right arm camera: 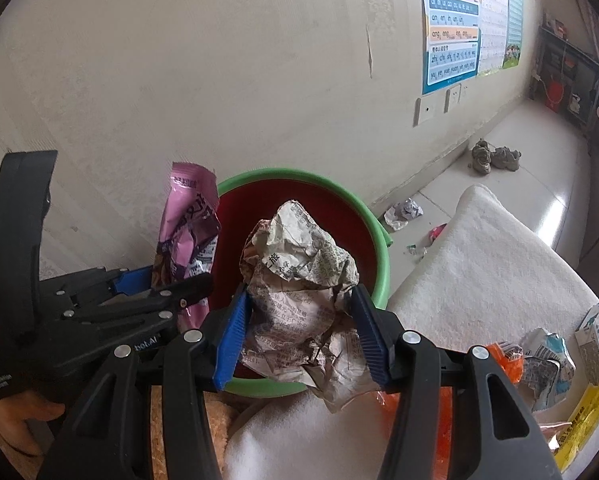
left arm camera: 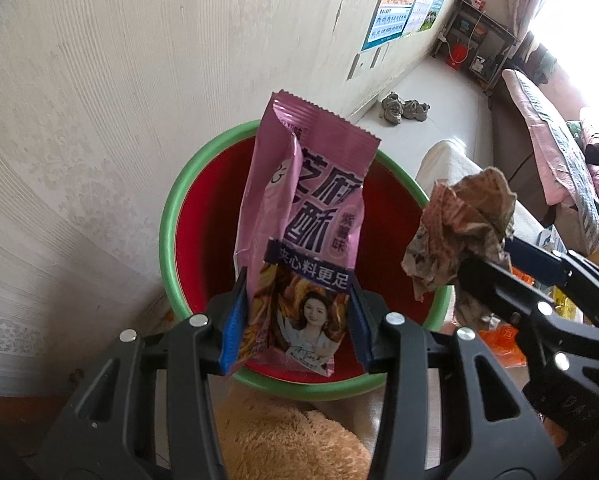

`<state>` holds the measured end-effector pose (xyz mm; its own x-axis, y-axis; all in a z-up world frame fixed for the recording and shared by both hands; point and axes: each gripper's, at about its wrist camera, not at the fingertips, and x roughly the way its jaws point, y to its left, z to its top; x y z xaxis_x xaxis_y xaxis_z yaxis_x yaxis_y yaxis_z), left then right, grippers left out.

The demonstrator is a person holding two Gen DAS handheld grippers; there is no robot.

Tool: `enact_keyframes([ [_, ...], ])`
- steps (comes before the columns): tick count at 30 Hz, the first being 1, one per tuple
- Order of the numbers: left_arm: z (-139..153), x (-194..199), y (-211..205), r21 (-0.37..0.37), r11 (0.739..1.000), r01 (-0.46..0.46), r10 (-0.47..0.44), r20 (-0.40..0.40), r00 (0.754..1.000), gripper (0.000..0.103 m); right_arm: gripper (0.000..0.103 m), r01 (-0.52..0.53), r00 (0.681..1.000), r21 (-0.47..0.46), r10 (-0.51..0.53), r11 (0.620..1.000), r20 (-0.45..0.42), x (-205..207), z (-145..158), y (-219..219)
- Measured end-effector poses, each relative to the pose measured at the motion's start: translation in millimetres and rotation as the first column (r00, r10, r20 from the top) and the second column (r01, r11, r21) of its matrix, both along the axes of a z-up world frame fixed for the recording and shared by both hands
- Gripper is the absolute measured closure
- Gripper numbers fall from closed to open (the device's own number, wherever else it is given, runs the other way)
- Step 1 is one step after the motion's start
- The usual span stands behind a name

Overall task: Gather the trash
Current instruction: 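Open both grippers over the bucket to drop the pink wrapper and brown paper, then move both grippers back over the table toward the remaining wrappers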

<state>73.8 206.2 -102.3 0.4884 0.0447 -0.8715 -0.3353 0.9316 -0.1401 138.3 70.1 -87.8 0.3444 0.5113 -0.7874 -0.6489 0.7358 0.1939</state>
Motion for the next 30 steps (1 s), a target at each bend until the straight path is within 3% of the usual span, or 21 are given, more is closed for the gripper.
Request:
enact_keyframes([
  [1,0,0,0,0.002,1.000,-0.001,0.001,-0.002,1.000,0.060,0.051,-0.002,1.000,0.001,0.002,1.000,0.002,0,0,0],
  [4,-2,3,2,0.007,1.000,-0.012,0.012,-0.013,1.000,0.044,0.037,0.000,1.000,0.011,0.000,1.000,0.016,-1,3,0],
  [11,-9,-2,-4,0.002,1.000,-0.004,0.005,-0.043,0.999,0.044,0.036,0.030,0.999,0.044,-0.030,0.999,0.013,-3,11,-15],
  [30,20,-27,-59,-0.042,0.996,0.082,-0.080,0.051,0.995,0.044,0.029,0.115,0.985,0.088,-0.125,0.989,0.117,-40,62,-81],
])
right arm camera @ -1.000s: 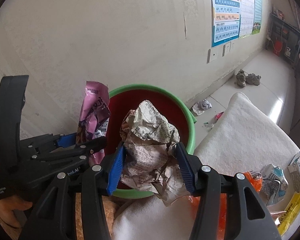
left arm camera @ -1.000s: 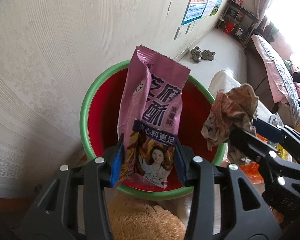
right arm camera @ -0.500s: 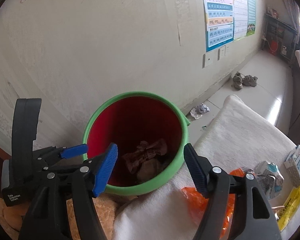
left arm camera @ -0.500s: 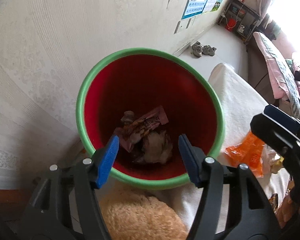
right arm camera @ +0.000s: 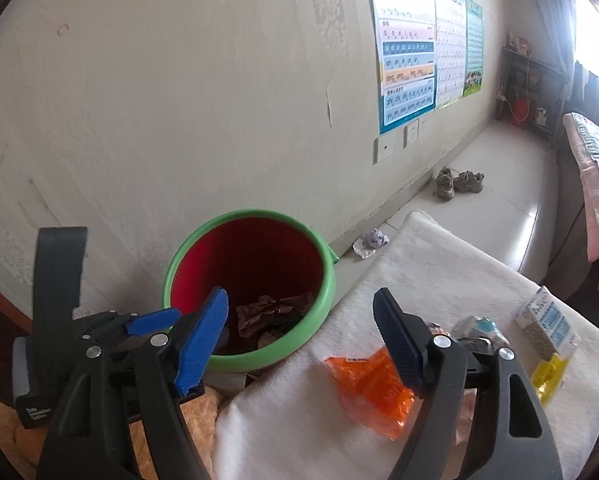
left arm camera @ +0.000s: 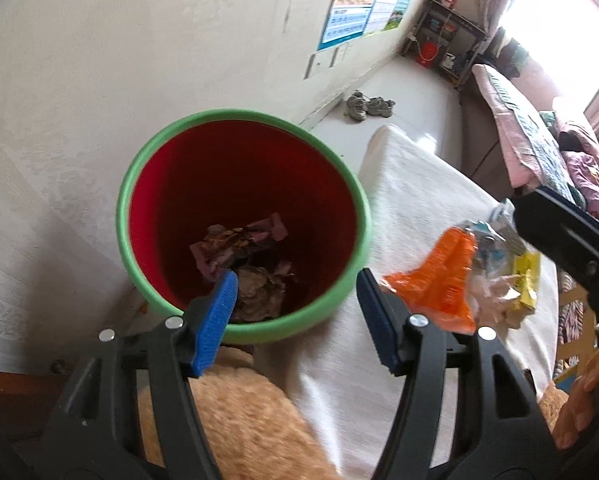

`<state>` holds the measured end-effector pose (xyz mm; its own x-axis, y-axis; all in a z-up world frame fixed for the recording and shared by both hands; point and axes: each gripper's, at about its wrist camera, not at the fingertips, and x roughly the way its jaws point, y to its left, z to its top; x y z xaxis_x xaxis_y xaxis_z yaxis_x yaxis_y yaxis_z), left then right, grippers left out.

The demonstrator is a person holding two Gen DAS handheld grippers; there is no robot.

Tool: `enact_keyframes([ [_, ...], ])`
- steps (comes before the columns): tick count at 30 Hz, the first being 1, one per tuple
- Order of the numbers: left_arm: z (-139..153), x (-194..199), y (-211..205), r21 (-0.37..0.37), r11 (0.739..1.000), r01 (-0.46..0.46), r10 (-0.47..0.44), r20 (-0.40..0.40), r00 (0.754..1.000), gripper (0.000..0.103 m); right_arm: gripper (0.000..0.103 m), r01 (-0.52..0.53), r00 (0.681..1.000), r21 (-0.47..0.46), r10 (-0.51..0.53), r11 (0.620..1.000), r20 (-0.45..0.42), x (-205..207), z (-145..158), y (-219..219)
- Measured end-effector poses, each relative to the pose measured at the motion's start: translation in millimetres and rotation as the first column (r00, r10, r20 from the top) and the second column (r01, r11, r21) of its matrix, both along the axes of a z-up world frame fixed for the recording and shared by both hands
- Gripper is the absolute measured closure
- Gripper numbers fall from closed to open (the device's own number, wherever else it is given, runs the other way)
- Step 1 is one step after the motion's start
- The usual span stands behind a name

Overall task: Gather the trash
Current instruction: 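Move both grippers back over the table toward the remaining wrappers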

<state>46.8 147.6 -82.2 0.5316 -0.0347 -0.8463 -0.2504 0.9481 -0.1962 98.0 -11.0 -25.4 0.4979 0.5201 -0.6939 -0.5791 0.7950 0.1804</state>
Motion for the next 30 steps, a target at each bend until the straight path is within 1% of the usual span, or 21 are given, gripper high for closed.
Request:
enact_keyframes([
  [2,2,-4,-8,-0.005,1.000,0.016,-0.016,0.008,1.000,0.044,0.026,0.017,1.000,0.012,-0.017,1.000,0.009,-7,0,-19],
  [4,4,-6,-16,-0.006,0.999,0.037,-0.036,0.013,0.999,0.044,0.025,0.046,0.999,-0.002,-0.046,0.999,0.009,-13,-6,-38],
  [8,0,-8,-37,0.015,0.995,0.100,-0.101,0.010,0.995,0.044,0.025,0.144,0.988,-0.069,-0.148,0.987,-0.052,-22,-33,-91],
  [11,-8,-6,-51,0.000,0.992,0.128,-0.128,-0.009,0.992,0.044,0.025,0.252,0.958,-0.106,-0.263,0.962,-0.110,-22,-54,-135],
  [12,-11,-5,-56,-0.010,0.991,0.134,-0.134,-0.013,0.991,0.044,0.025,0.293,0.943,-0.121,-0.307,0.948,-0.128,-21,-62,-150],
  [14,-13,-5,-64,-0.016,0.988,0.152,-0.152,-0.016,0.988,0.044,0.025,0.345,0.919,-0.133,-0.363,0.929,-0.156,-14,-70,-170],
  [15,-12,-6,-70,-0.013,0.986,0.166,-0.166,-0.016,0.986,0.044,0.025,0.352,0.914,-0.140,-0.372,0.926,-0.161,-11,-73,-175],
  [17,-11,-7,-79,-0.006,0.982,0.190,-0.190,-0.015,0.982,0.044,0.025,0.353,0.914,-0.163,-0.377,0.921,-0.151,-5,-74,-178],
  [18,-9,-8,-84,0.000,0.979,0.204,-0.204,-0.013,0.979,0.044,0.025,0.340,0.920,-0.175,-0.365,0.924,-0.141,0,-75,-176],
  [20,-7,-9,-90,0.014,0.975,0.220,-0.220,-0.005,0.975,0.039,0.025,0.295,0.935,-0.209,-0.327,0.932,-0.140,7,-77,-165],
  [22,-1,-12,-95,0.030,0.972,0.232,-0.232,0.003,0.973,0.039,0.025,0.229,0.952,-0.259,-0.271,0.938,-0.141,15,-85,-152],
  [24,10,-15,-100,0.056,0.970,0.239,-0.240,0.020,0.971,0.039,0.024,0.180,0.966,-0.307,-0.227,0.935,-0.123,20,-93,-140],
  [26,23,-19,-106,0.091,0.966,0.244,-0.248,0.039,0.968,0.039,0.024,0.141,0.974,-0.350,-0.193,0.926,-0.119,25,-104,-132],
  [28,43,-24,-114,0.137,0.959,0.249,-0.260,0.070,0.963,0.038,0.023,0.108,0.978,-0.404,-0.169,0.908,-0.119,31,-117,-124],
  [30,58,-28,-122,0.171,0.952,0.255,-0.274,0.100,0.956,0.036,0.016,0.094,0.983,-0.442,-0.154,0.892,-0.102,32,-126,-119],
])
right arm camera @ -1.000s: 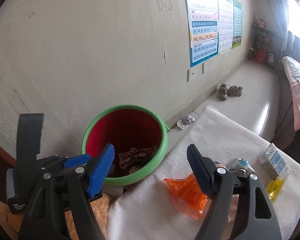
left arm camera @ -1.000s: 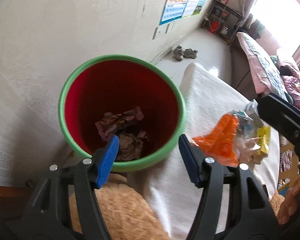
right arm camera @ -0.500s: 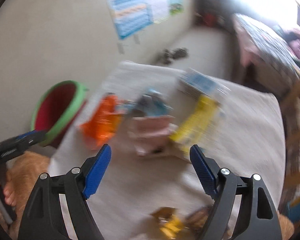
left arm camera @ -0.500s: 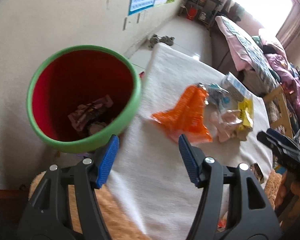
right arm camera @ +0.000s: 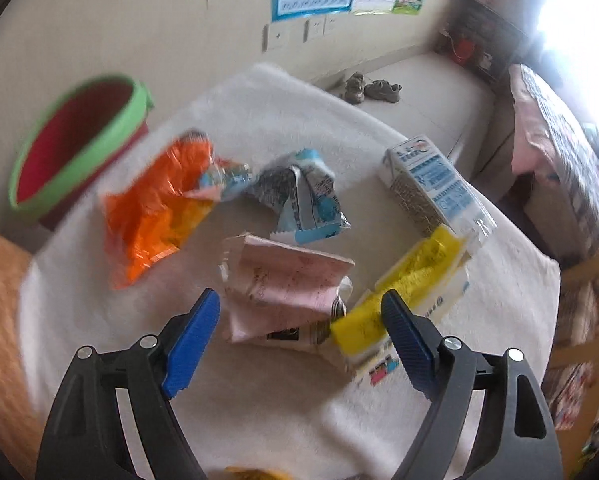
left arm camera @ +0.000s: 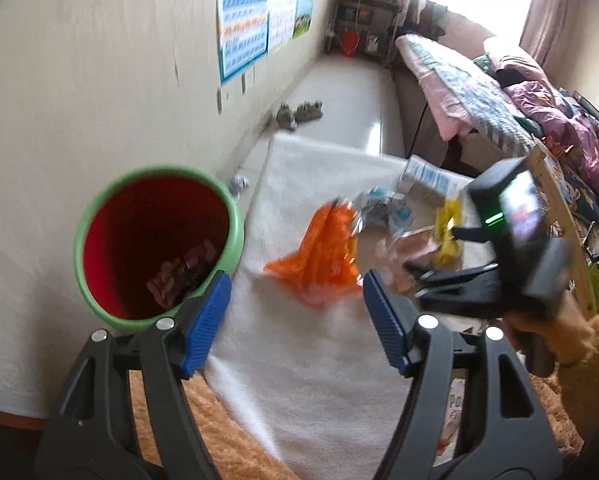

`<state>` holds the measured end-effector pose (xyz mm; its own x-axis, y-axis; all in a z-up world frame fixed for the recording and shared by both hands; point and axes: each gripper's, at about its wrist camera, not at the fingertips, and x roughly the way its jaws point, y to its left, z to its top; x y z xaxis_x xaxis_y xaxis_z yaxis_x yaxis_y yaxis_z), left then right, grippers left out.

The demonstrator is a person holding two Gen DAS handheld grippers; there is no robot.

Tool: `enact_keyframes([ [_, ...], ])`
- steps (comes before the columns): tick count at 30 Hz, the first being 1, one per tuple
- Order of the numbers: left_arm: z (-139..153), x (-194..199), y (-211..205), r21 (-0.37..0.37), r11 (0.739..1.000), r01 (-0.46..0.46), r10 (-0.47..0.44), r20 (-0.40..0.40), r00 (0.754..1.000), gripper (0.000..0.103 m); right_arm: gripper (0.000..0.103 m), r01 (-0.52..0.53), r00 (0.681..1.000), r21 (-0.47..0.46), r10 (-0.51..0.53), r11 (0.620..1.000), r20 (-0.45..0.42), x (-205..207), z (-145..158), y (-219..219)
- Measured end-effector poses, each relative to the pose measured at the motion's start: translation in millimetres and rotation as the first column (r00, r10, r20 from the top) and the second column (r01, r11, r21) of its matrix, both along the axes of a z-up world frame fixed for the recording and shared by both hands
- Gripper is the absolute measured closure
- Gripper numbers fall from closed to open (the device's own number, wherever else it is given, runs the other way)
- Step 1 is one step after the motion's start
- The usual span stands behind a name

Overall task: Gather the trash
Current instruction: 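Move both grippers back over the table toward the remaining wrappers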

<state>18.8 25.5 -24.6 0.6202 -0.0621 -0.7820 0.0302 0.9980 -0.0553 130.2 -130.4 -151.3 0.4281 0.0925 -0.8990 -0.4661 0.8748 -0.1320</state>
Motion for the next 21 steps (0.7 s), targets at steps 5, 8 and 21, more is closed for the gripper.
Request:
enact_keyframes([
  [5,21,-3,-16,0.046,0.998,0.039,-0.042,0.058,0.997,0.031,0.015,-0.033,0.999,-0.067,0.034,0.997,0.003,2,-12,7],
  [8,18,-1,-19,0.037,0.998,0.057,-0.059,0.056,0.997,0.026,0.040,-0.061,0.998,-0.027,0.060,0.998,-0.032,3,-12,11],
  [21,-44,37,-9,0.092,0.996,-0.016,0.028,-0.133,0.991,0.026,0.087,0.108,0.988,0.239,-0.076,0.965,-0.138,-32,15,-38],
])
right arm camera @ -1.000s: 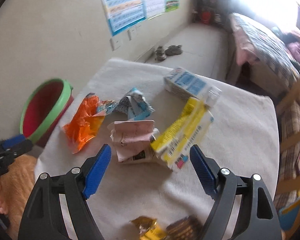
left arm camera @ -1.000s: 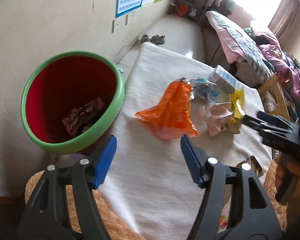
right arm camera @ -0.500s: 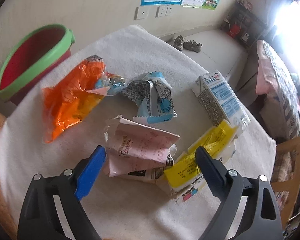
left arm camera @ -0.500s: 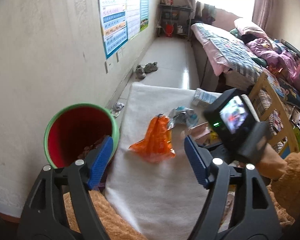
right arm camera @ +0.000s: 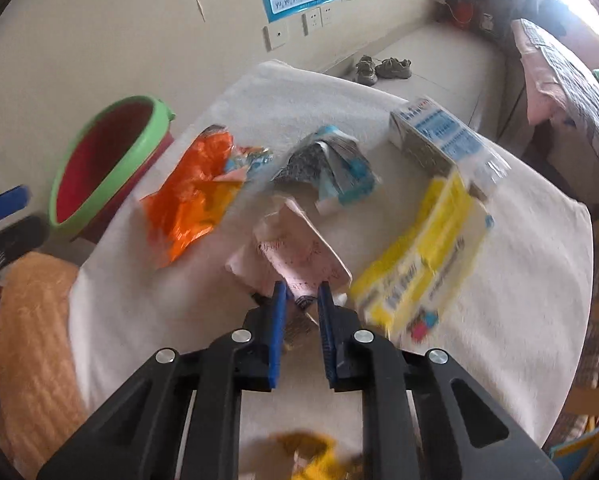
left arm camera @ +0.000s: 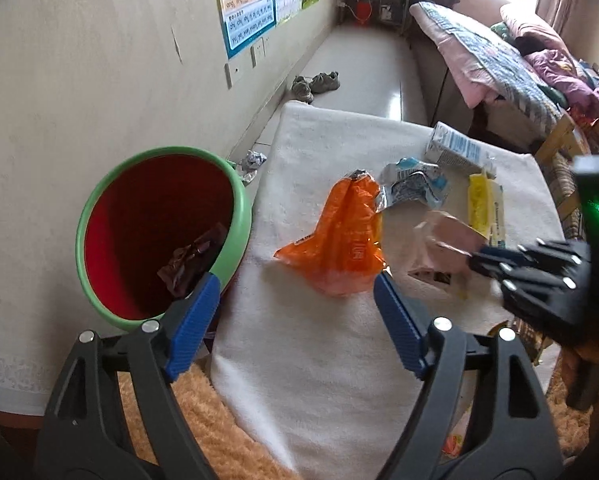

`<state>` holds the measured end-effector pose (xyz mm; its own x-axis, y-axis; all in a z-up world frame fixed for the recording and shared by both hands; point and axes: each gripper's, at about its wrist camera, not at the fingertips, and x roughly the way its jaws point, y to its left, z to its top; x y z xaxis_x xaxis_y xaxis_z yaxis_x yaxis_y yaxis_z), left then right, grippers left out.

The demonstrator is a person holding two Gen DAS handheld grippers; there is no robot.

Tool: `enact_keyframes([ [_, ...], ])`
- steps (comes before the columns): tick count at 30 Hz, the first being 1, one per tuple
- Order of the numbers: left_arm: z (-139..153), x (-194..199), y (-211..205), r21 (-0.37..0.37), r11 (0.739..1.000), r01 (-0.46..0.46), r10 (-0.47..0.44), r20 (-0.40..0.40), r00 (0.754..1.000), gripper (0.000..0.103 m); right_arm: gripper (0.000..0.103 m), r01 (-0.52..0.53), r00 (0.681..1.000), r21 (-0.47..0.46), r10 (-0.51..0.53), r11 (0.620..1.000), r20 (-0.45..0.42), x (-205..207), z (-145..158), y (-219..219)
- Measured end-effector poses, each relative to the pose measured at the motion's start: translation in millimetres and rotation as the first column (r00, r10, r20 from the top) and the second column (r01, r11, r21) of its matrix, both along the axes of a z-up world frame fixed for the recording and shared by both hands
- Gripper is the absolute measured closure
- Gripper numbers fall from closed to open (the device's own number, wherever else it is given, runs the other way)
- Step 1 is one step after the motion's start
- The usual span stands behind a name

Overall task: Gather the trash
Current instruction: 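Move both grippers back over the table toward the remaining wrappers, then grasp the orange bag with the left gripper while the right grasps the pink paper wrapper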

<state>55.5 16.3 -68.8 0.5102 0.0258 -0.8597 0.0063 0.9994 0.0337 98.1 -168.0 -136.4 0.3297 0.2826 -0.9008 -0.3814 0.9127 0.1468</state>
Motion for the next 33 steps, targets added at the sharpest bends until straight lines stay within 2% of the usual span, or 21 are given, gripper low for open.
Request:
enact_keyframes([
  [5,-4,5,-10,0.023,1.000,0.020,-0.020,-0.002,1.000,0.026,0.087,0.029,0.999,0.047,-0.027,0.998,-0.034,-24,3,-12],
  [8,-7,8,-16,0.031,0.998,0.046,-0.047,0.000,0.999,0.026,0.085,0.019,0.998,0.039,-0.017,0.999,-0.052,-34,2,-13],
  [11,-12,12,-17,-0.065,0.994,0.087,-0.088,-0.002,0.996,0.026,0.082,0.020,0.998,0.041,-0.018,0.999,-0.062,-41,0,-13],
  [13,-21,19,-14,-0.138,0.987,0.079,-0.084,-0.032,0.996,0.026,0.074,0.026,0.998,0.048,-0.023,0.998,-0.061,-41,0,-15],
  [15,-32,28,-9,-0.164,0.985,0.048,-0.059,-0.066,0.996,0.026,0.061,0.030,0.998,0.048,-0.027,0.998,-0.053,-39,1,-16],
  [25,-56,56,2,-0.151,0.988,0.017,-0.034,-0.109,0.993,0.026,0.048,0.009,0.999,0.044,-0.007,0.999,-0.046,-24,3,-12],
  [27,-60,60,2,-0.146,0.989,0.018,-0.036,-0.118,0.992,0.026,0.041,0.000,0.999,0.033,0.002,0.999,-0.052,-22,-2,-8],
  [33,-87,77,0,-0.100,0.995,0.026,-0.042,-0.172,0.984,0.026,0.040,-0.013,0.996,0.032,0.016,0.999,-0.085,-16,-16,-2],
])
